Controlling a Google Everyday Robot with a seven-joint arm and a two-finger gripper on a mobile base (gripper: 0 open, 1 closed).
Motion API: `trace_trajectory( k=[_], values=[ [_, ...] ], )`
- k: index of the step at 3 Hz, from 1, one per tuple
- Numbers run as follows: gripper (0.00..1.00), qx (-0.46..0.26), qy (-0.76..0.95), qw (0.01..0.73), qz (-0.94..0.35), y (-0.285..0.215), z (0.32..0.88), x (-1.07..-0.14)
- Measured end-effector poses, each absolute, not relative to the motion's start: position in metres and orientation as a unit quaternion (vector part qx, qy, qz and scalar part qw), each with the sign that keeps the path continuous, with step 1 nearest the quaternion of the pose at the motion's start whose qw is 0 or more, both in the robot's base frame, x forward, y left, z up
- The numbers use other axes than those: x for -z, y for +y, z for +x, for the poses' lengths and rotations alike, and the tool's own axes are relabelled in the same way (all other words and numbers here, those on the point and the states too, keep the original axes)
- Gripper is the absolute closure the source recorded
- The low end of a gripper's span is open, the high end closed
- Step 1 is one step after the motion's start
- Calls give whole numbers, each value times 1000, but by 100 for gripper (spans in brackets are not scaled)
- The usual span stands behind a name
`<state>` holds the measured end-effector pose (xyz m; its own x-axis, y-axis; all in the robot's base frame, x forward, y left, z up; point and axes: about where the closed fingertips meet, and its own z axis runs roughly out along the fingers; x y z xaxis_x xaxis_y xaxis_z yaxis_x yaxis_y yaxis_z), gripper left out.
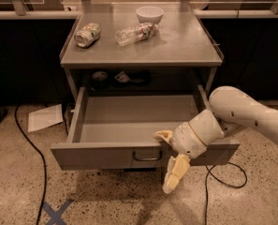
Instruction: Open top drawer
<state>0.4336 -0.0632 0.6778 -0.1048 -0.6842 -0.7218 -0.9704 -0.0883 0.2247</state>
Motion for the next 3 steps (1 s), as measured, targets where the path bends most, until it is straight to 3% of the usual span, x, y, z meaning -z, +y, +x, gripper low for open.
trace_trajectory(
  k=[3],
  values=[
    [0,-379,650,190,-630,-60,413,-682]
  ],
)
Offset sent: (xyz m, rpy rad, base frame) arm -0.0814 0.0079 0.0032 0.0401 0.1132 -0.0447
